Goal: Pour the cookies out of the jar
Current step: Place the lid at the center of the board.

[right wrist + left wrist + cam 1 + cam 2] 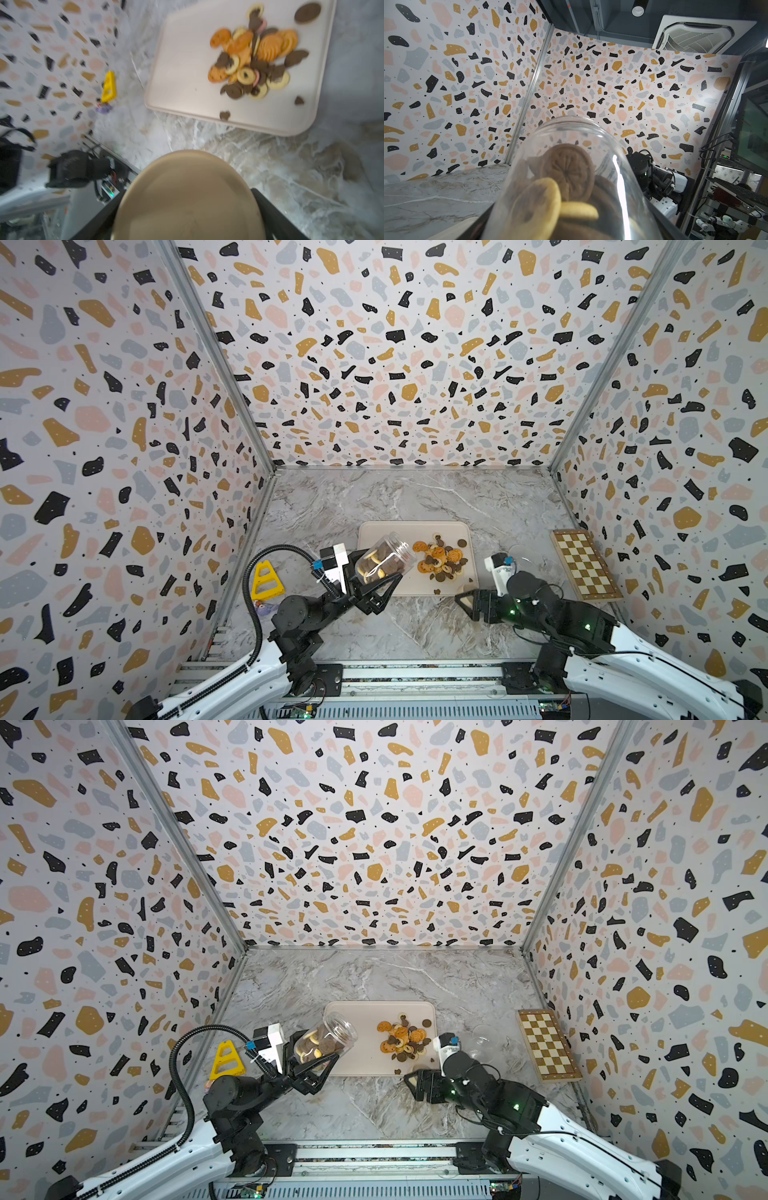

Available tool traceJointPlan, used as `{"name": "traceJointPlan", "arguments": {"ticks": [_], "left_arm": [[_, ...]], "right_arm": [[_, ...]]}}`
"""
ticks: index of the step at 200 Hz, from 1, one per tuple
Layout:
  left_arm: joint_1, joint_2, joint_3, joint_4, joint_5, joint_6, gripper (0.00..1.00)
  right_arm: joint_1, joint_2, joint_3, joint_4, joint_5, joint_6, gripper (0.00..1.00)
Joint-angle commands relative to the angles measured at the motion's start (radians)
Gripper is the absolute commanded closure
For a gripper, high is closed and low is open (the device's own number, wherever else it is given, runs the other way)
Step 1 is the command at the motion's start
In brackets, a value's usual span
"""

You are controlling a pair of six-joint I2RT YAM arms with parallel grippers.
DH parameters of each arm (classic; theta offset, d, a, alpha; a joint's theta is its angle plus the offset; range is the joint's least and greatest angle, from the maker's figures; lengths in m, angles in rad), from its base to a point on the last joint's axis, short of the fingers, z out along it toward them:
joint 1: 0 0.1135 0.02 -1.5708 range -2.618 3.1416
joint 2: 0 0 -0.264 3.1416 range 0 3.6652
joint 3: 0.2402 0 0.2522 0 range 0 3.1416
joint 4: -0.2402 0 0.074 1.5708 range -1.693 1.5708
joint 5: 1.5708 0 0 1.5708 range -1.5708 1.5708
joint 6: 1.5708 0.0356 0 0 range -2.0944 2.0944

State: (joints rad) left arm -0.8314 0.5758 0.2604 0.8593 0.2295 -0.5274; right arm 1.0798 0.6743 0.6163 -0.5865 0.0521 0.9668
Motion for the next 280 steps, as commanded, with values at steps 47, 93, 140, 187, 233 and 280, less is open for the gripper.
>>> {"name": "traceJointPlan", "arguments": {"ticks": [47,93,140,187,233,280], "left_arm": [[0.003,-0.01,0.022,0.107,-0.029,0.023,1.0],[0.002,-0.016,0.014,0.106,-0.039,0.022,1.0],[0.002,-0.017,0.0,0.104,-0.051,0.018,1.0],[0.002,-0.022,-0.019,0.105,-0.067,0.024,1.0],[0.003,-0.019,-0.034,0.107,-0.079,0.029,1.0],[0.003,-0.013,-0.027,0.04,-0.107,0.045,1.0]], "right_arm": [[0.274,0.356,0.025,-0.045,0.223,0.217,0.41],[0.226,0.412,-0.023,-0.003,0.225,0.192,0.39],[0.15,0.518,-0.01,0.075,0.202,0.105,0.36],[0.087,0.58,-0.044,0.115,0.155,0.088,0.19],[0.088,0.561,-0.046,0.112,0.15,0.087,0.02],[0.112,0.491,-0.002,0.013,0.198,0.101,0.01]]}}
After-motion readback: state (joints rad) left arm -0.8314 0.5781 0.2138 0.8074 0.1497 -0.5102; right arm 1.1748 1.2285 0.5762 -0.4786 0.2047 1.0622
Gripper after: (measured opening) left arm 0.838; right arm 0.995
